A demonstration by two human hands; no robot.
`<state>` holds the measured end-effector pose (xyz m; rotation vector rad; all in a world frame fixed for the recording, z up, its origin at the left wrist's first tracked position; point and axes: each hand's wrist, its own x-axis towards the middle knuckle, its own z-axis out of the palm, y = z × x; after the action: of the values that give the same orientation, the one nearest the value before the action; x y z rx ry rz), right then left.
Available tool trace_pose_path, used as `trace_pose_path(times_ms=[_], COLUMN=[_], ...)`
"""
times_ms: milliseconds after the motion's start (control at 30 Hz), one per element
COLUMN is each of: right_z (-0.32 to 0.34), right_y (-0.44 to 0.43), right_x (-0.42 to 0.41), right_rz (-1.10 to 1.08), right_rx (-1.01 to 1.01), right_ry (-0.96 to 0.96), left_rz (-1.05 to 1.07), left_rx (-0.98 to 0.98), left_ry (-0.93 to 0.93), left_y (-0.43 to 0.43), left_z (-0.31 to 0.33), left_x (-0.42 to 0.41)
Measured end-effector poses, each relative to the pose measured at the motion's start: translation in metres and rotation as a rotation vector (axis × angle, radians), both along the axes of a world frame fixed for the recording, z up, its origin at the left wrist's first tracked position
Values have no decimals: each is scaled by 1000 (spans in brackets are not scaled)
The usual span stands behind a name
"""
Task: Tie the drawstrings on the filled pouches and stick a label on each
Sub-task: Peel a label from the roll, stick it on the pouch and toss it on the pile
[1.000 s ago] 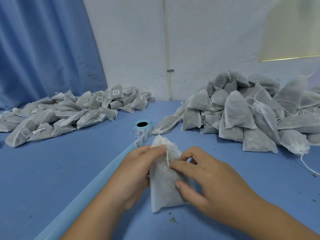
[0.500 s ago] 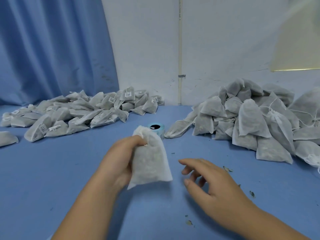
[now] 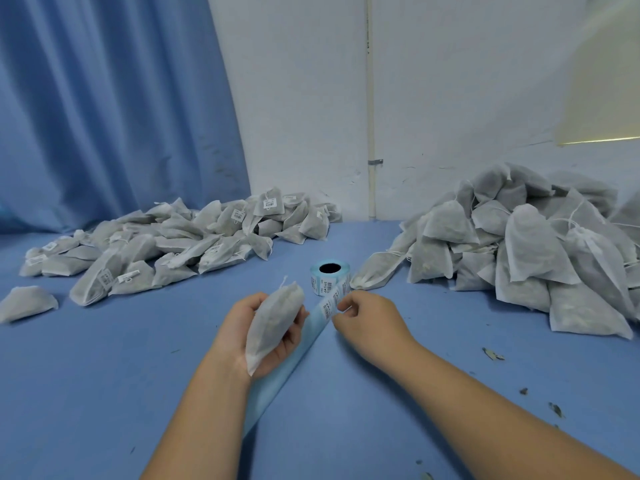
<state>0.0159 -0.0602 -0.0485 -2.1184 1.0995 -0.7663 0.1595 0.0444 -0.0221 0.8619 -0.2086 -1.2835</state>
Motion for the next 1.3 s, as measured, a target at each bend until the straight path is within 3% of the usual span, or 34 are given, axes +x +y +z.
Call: trace_pose_path(times_ms=[300, 667, 800, 1000, 1167, 1300], right_z=[-4, 0, 7, 26, 49, 52], right_y=[-15, -30, -33, -22, 21, 52], right_x=[32, 18, 1, -48, -90, -111], right_rz=[-65, -45, -67, -92, -77, -63], right_rx=[-16, 221, 307, 122, -109, -198], right_ry=[-69, -158, -244, -221, -348, -416], left_rz=[-113, -89, -84, -11, 84, 70], left_rx=[10, 78, 125, 86, 137, 103], left_ry=[-44, -87, -185, -331, -709, -779], left_y=[-8, -10, -9, -7, 1, 7], left_z=[-2, -3, -3, 5, 2, 8], left_x=[-8, -8, -10, -28, -70, -94])
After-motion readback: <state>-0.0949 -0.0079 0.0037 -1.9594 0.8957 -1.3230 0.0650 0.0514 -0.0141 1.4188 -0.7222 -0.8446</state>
